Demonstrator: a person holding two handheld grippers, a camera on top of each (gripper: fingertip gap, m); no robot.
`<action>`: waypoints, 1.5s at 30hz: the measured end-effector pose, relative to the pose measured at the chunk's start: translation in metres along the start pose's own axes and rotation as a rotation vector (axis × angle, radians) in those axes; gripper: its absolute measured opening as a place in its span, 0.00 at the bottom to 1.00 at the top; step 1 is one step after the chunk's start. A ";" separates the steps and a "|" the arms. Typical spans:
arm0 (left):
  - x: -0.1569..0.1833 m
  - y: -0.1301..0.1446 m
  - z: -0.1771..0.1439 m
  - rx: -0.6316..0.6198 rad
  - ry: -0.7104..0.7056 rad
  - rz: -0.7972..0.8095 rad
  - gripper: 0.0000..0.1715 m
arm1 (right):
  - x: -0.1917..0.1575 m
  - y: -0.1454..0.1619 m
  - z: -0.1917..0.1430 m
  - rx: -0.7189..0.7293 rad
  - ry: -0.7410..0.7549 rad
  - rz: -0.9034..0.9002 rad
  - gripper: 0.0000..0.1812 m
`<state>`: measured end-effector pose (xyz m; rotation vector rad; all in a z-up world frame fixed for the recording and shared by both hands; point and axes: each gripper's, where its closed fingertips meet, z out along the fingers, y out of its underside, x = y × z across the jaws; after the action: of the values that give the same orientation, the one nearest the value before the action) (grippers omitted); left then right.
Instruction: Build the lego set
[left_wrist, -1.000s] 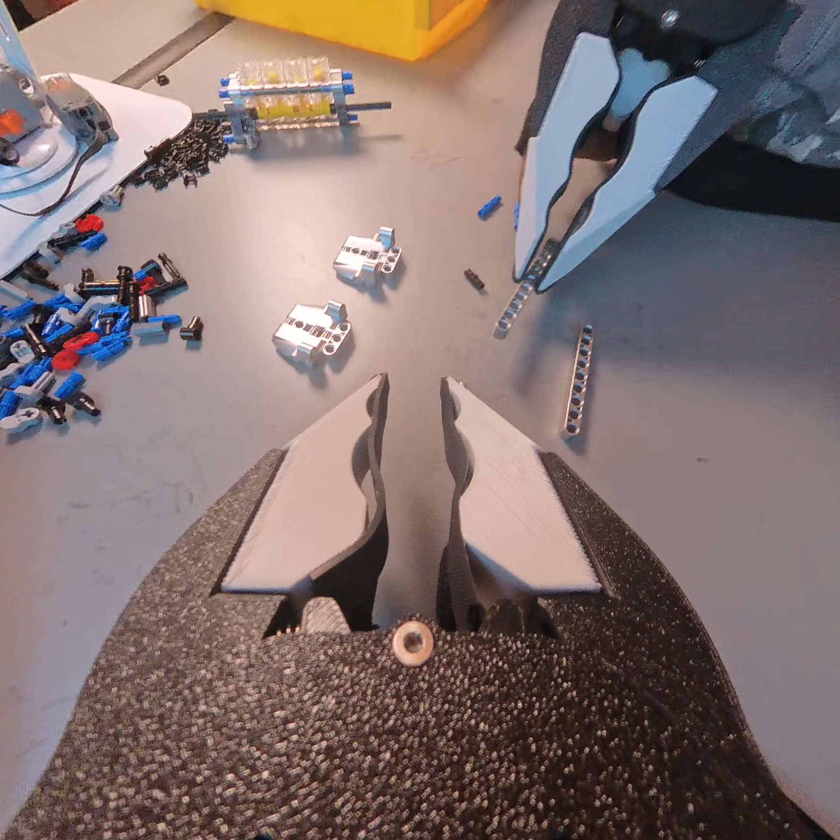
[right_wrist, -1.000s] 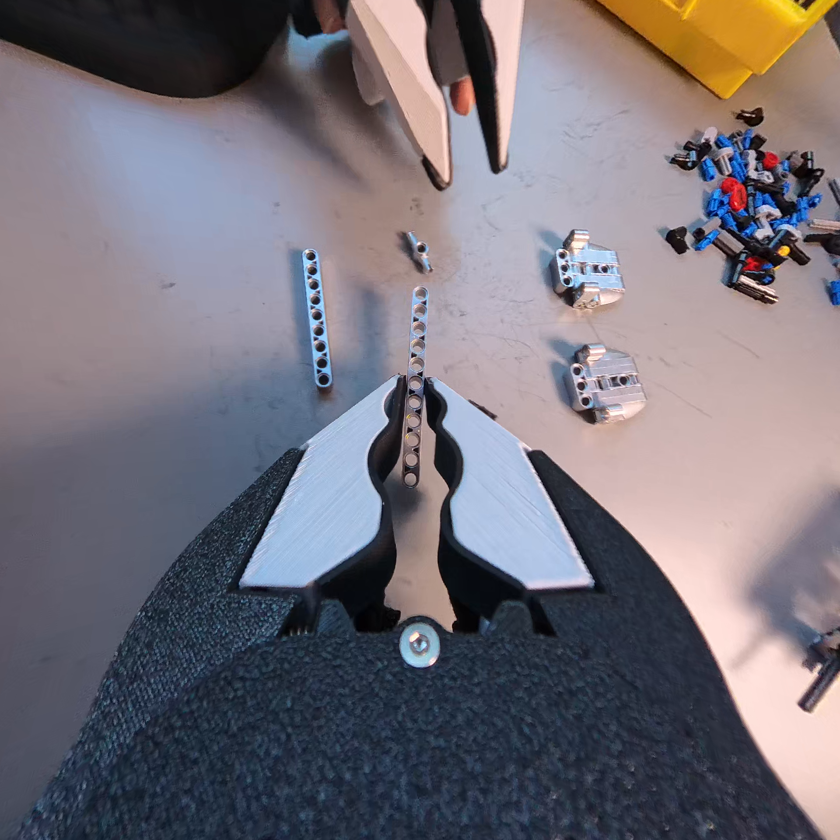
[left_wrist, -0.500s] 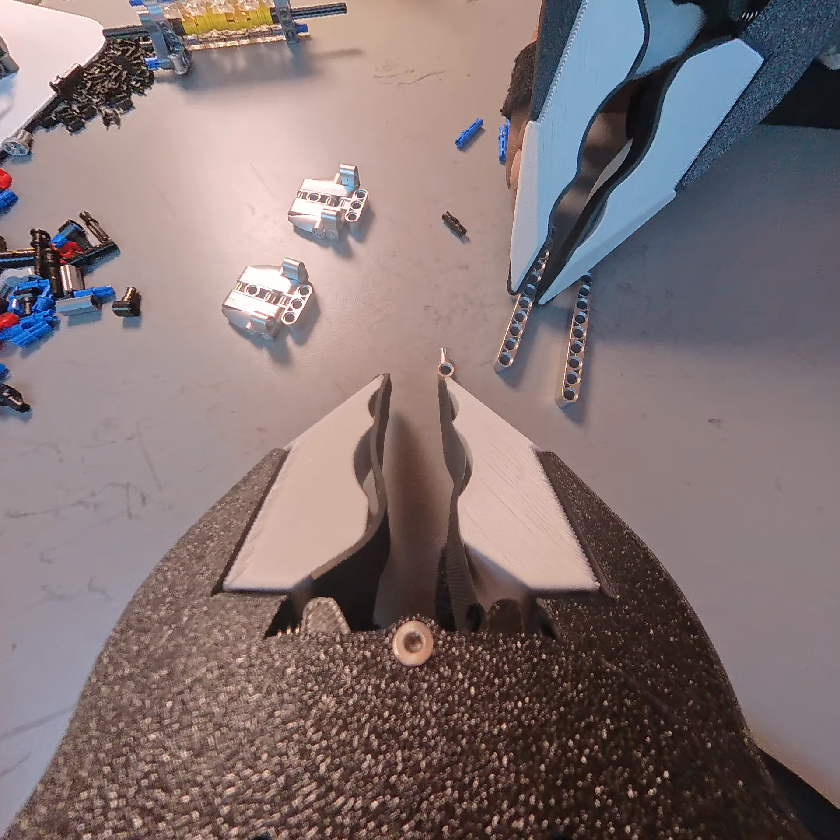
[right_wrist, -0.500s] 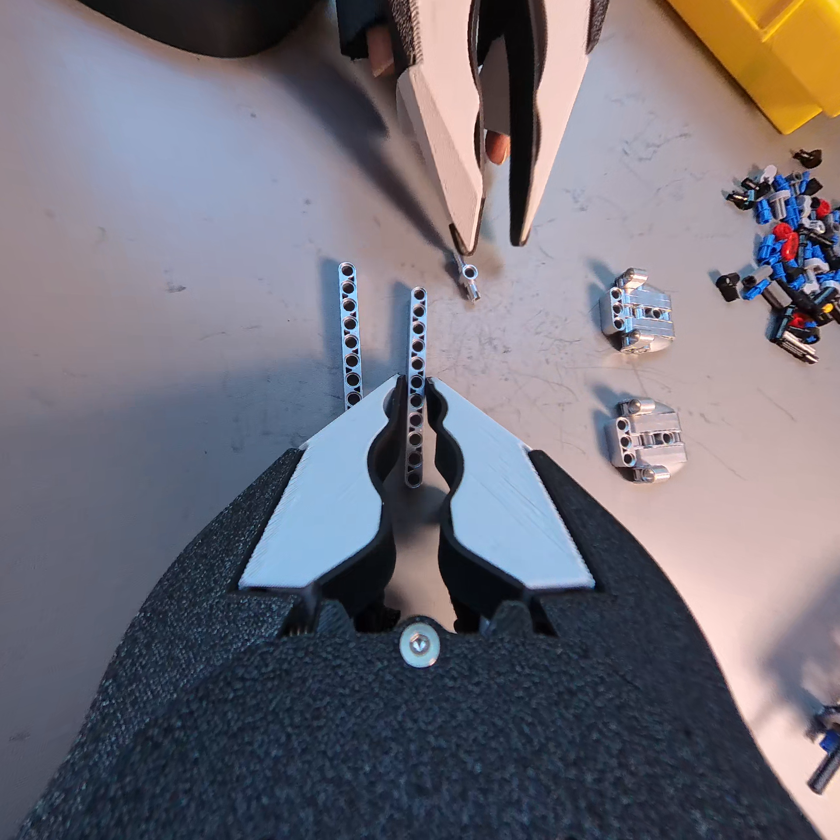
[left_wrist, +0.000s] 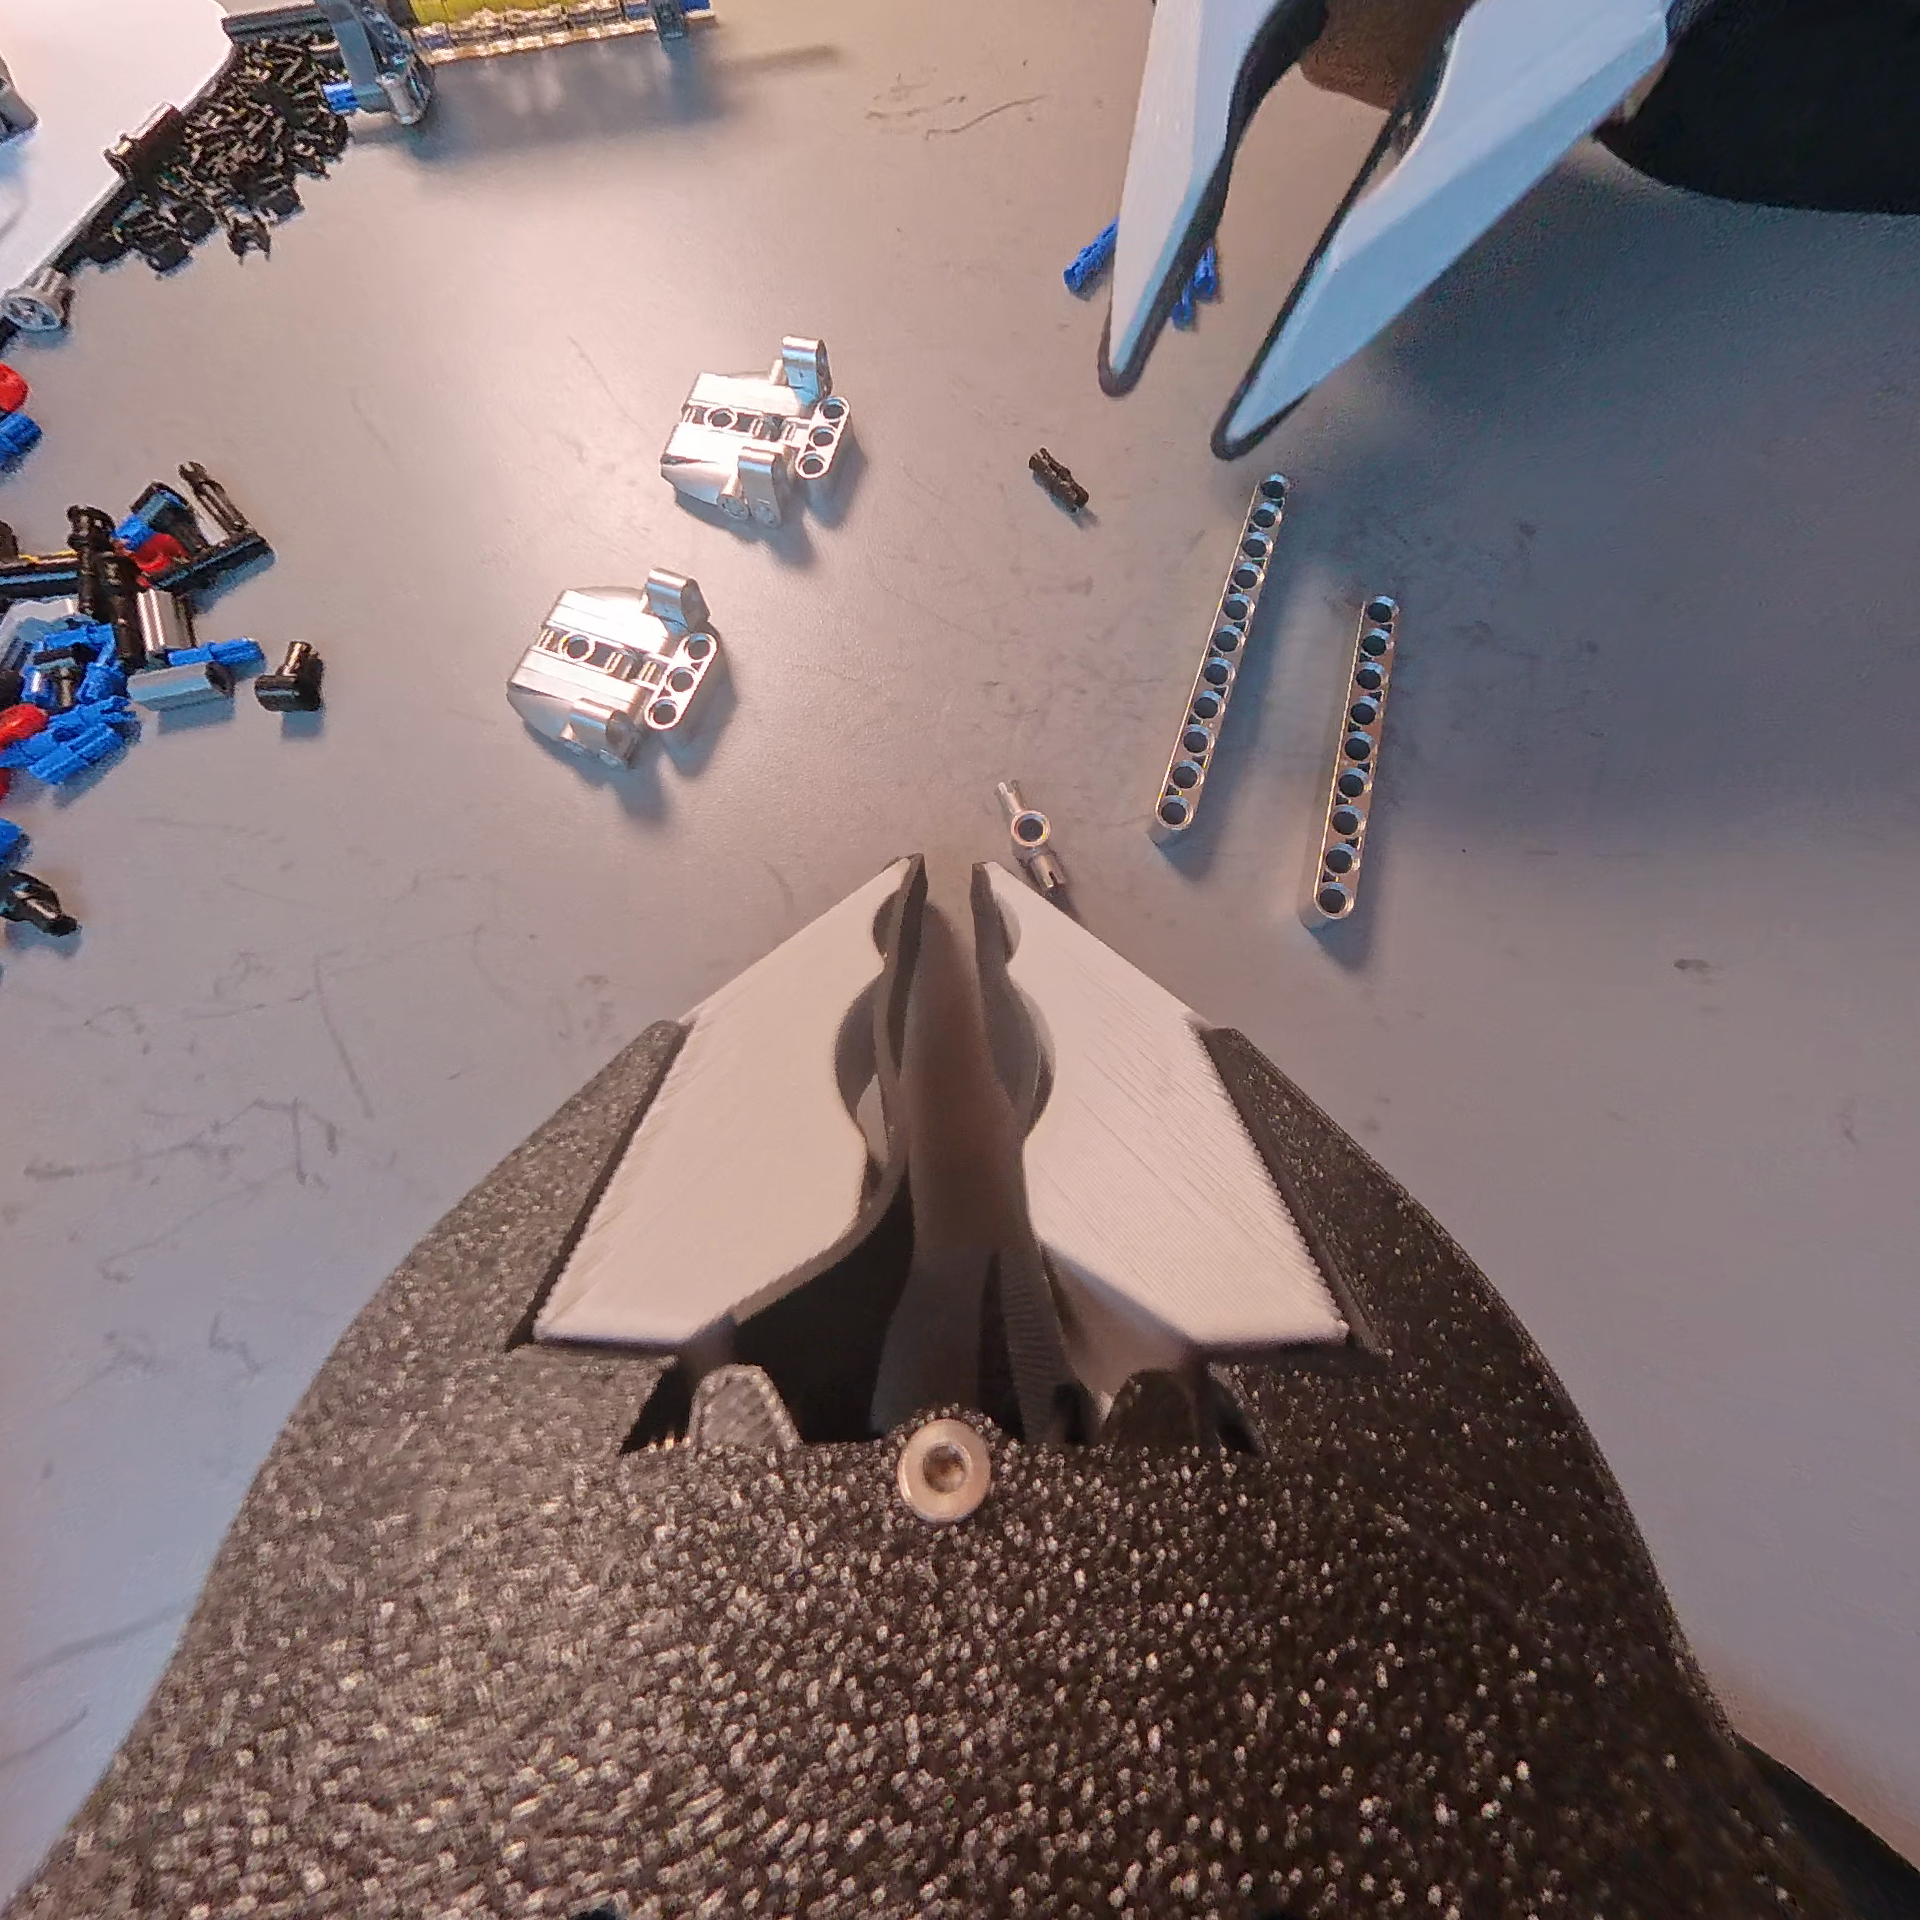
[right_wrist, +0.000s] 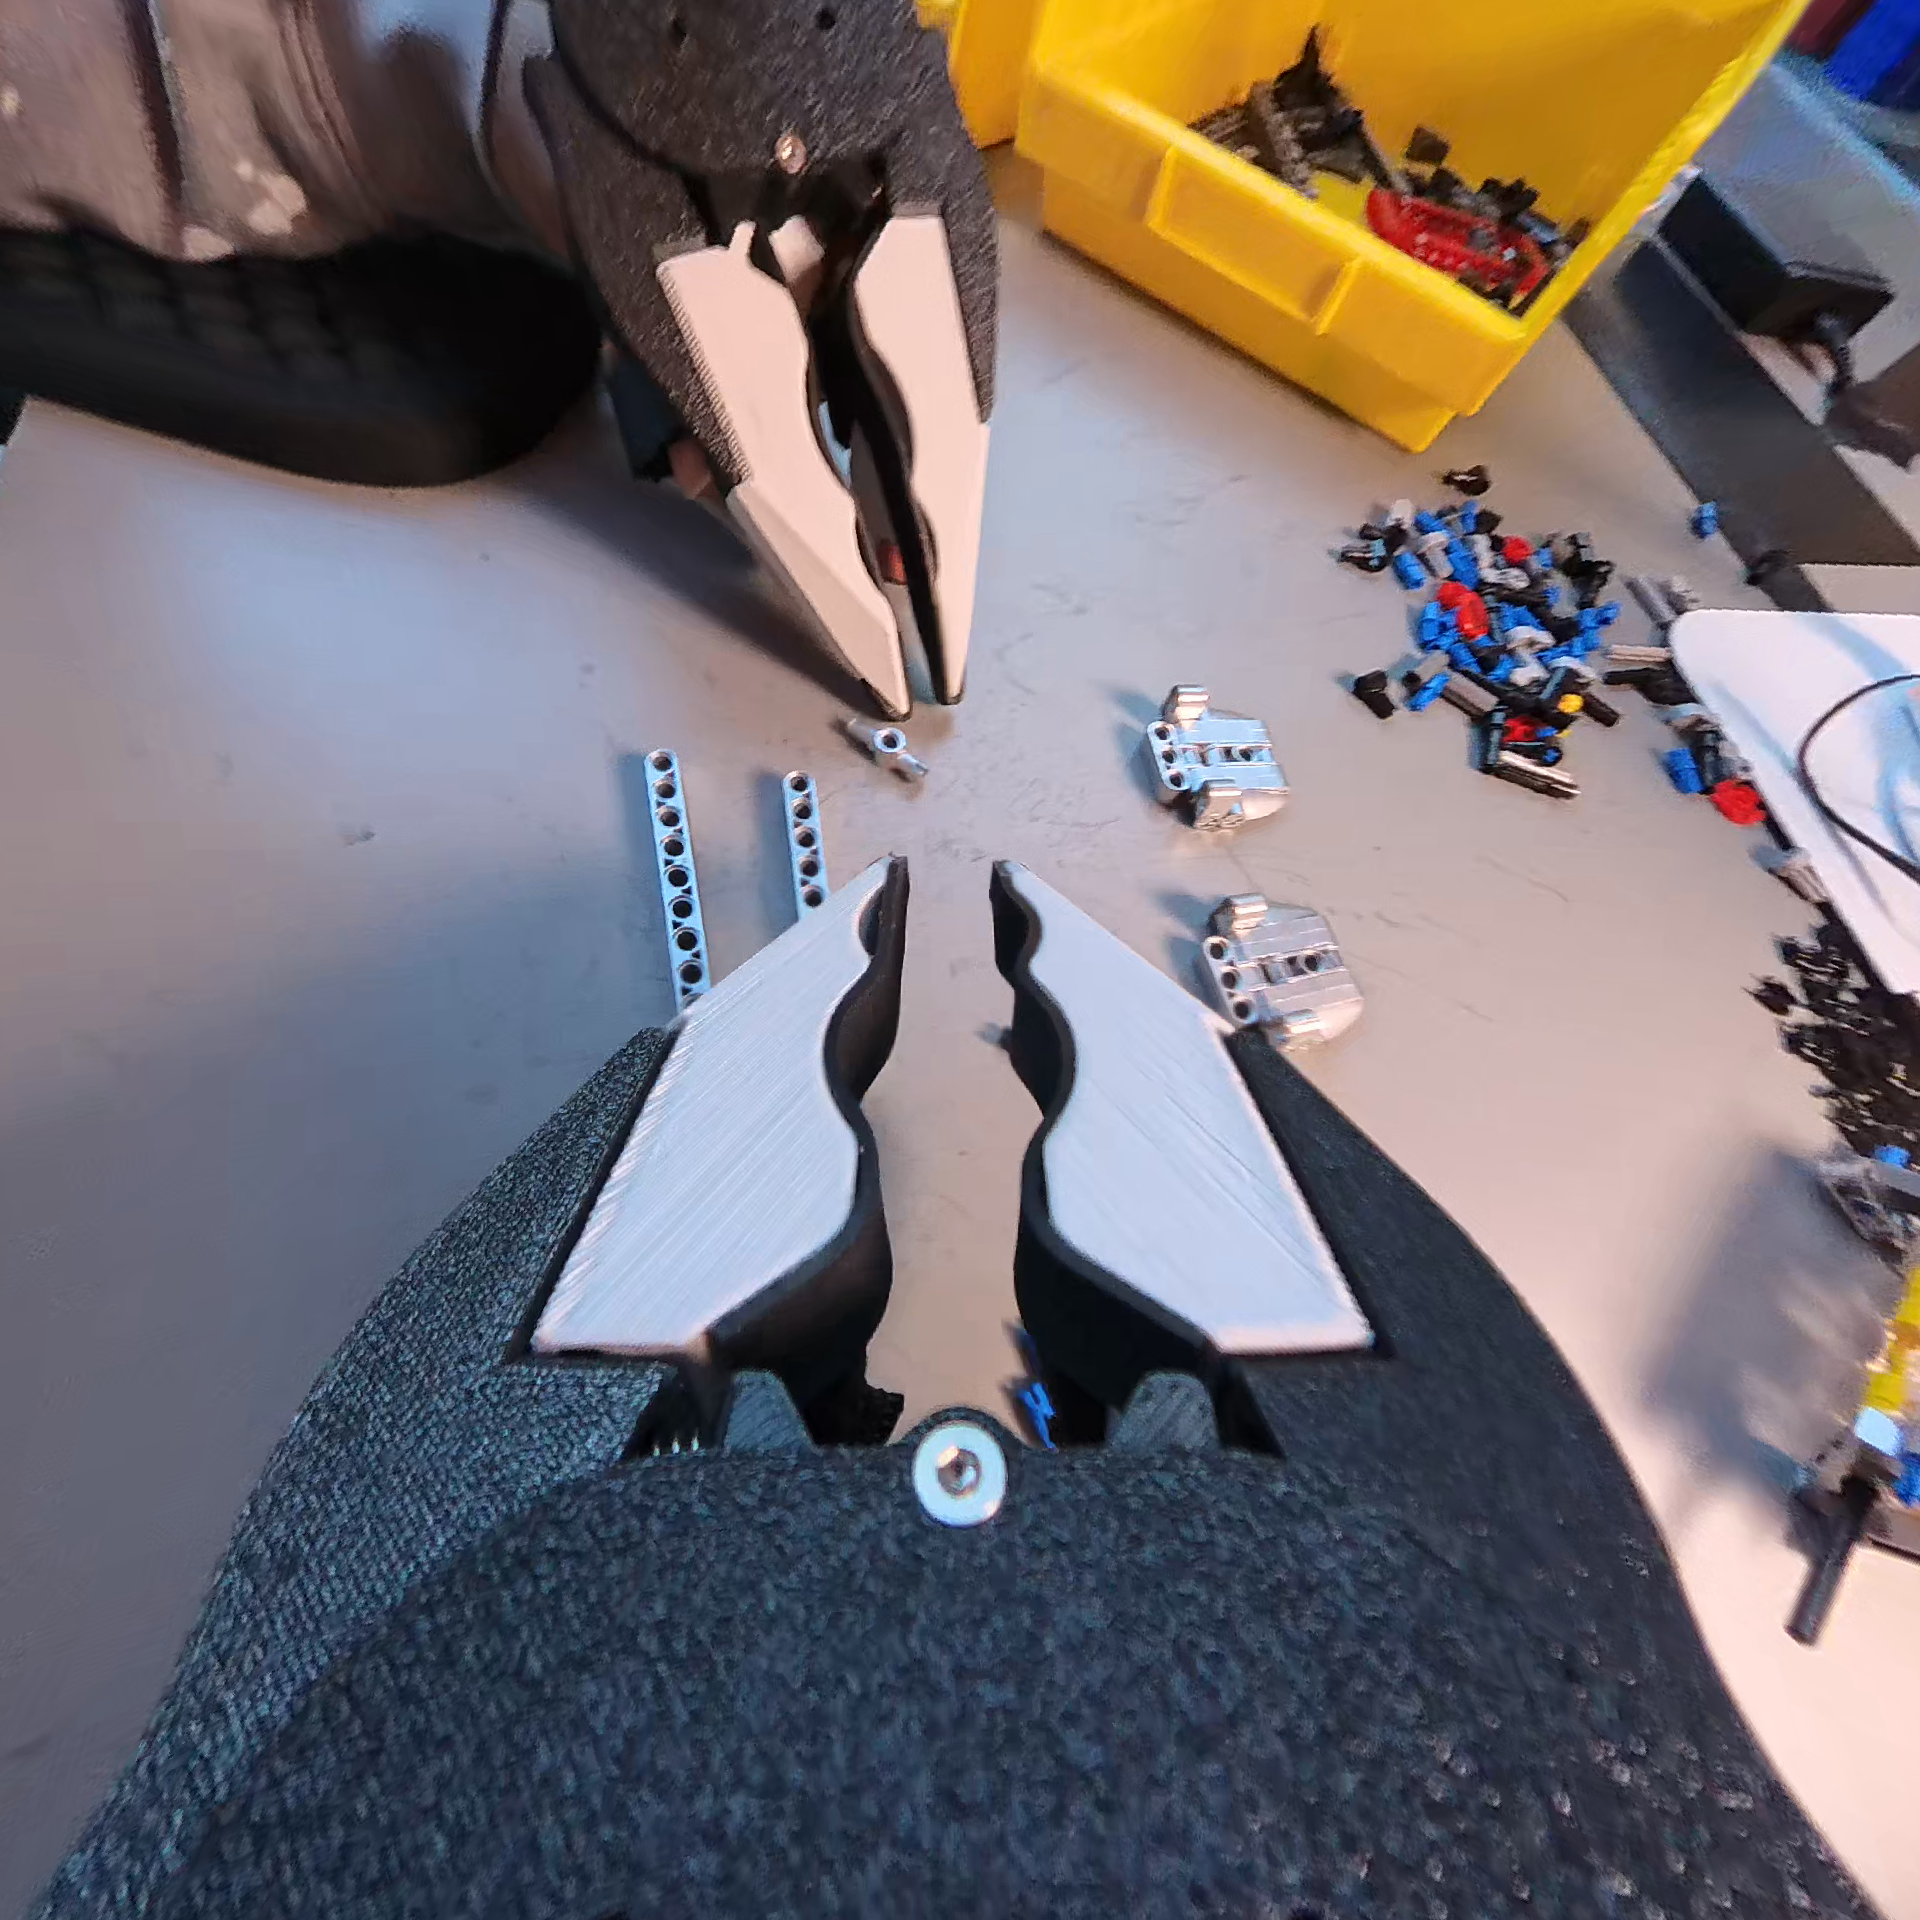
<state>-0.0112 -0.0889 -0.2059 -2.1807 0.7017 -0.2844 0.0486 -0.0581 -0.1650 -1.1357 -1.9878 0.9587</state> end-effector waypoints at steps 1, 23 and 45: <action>-0.001 0.000 0.000 0.001 -0.003 -0.001 0.04 | 0.005 -0.002 -0.003 0.012 0.018 0.009 0.08; -0.022 -0.029 -0.020 0.203 -0.056 -0.116 0.03 | 0.052 0.070 -0.086 -0.187 0.117 0.138 0.08; 0.016 -0.055 -0.016 0.299 0.090 -0.105 0.04 | 0.014 0.048 -0.063 -0.102 -0.073 0.136 0.02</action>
<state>0.0166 -0.0794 -0.1541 -1.9306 0.5546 -0.5114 0.1138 -0.0117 -0.1699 -1.3239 -2.0591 0.9895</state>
